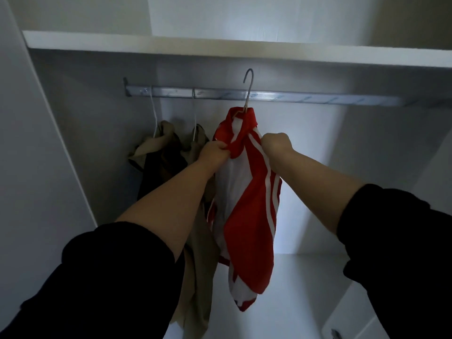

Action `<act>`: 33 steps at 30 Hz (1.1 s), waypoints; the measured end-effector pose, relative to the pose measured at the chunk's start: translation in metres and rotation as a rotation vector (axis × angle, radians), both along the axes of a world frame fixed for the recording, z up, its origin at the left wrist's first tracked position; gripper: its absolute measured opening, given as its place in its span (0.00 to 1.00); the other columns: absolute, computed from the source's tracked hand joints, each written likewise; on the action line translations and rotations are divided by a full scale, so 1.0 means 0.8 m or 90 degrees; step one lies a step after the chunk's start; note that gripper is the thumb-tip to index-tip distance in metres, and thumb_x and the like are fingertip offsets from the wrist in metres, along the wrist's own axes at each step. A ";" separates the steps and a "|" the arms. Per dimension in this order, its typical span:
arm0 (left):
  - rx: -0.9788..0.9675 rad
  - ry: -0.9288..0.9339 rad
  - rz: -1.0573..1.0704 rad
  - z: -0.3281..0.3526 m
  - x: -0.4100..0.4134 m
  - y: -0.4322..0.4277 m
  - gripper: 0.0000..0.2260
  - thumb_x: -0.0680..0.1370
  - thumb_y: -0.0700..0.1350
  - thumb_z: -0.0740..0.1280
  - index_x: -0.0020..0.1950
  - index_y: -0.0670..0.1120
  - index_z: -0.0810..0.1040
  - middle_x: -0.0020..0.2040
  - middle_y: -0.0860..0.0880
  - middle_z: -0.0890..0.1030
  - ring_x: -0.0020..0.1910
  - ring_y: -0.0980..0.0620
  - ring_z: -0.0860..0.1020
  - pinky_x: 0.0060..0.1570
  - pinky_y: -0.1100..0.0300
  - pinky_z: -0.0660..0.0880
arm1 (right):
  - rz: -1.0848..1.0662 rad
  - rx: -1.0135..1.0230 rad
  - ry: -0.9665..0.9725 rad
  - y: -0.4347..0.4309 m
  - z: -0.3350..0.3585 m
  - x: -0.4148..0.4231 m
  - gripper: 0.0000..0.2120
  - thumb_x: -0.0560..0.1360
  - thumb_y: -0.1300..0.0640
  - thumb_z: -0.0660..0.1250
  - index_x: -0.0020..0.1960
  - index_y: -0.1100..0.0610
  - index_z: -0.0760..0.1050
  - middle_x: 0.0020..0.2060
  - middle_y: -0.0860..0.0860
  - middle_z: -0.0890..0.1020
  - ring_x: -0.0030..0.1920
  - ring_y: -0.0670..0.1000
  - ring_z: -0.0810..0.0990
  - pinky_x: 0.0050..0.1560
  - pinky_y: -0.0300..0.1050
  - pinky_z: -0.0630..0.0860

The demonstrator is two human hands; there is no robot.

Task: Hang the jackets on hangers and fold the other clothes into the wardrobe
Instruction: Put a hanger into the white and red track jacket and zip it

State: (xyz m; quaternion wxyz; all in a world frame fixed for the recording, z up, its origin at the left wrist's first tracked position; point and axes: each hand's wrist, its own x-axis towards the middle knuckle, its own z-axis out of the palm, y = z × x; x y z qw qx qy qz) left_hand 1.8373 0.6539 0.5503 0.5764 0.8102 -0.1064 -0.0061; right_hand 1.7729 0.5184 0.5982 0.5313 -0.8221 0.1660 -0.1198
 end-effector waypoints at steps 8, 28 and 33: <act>0.036 0.128 0.040 -0.013 0.042 -0.014 0.13 0.79 0.43 0.66 0.59 0.37 0.78 0.59 0.37 0.78 0.56 0.40 0.77 0.58 0.51 0.75 | 0.019 0.111 0.063 0.015 -0.030 0.061 0.11 0.80 0.62 0.59 0.39 0.55 0.70 0.35 0.50 0.72 0.35 0.47 0.73 0.37 0.38 0.73; 0.238 0.050 -0.014 0.003 -0.052 0.007 0.15 0.81 0.39 0.58 0.67 0.46 0.73 0.64 0.47 0.76 0.61 0.48 0.75 0.54 0.61 0.71 | 0.029 -0.034 0.175 0.004 -0.033 -0.032 0.11 0.77 0.66 0.59 0.56 0.68 0.75 0.42 0.59 0.77 0.39 0.56 0.77 0.43 0.51 0.79; 0.335 -0.057 -0.105 -0.011 -0.125 -0.015 0.20 0.81 0.39 0.58 0.73 0.49 0.66 0.72 0.48 0.68 0.69 0.46 0.68 0.67 0.55 0.67 | -0.051 -0.247 0.160 -0.025 -0.052 -0.131 0.17 0.75 0.67 0.56 0.61 0.62 0.74 0.57 0.54 0.77 0.55 0.55 0.76 0.53 0.44 0.72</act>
